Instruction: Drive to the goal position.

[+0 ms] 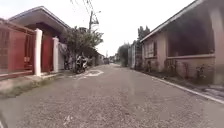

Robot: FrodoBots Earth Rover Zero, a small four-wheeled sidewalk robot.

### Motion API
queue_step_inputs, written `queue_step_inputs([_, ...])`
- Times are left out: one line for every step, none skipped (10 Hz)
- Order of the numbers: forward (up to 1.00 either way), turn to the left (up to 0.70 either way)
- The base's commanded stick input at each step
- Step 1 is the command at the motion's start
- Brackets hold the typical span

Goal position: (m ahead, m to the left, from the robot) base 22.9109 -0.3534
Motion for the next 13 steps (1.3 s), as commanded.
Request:
queue_step_inputs([0.7,0.0])
queue_step_inputs([0.7,0.0])
queue_step_inputs([0.7,0.0])
queue_step_inputs([0.7,0.0])
queue_step_inputs([0.7,0.0])
queue_step_inputs([0.7,0.0])
queue_step_inputs([0.7,0.0])
queue_step_inputs([0.7,0.0])
queue_step_inputs([0.7,0.0])
queue_step_inputs([0.7,0.0])
queue_step_inputs([0.7,0.0])
queue_step_inputs([0.7,0.02])
queue_step_inputs([0.7,0.02])
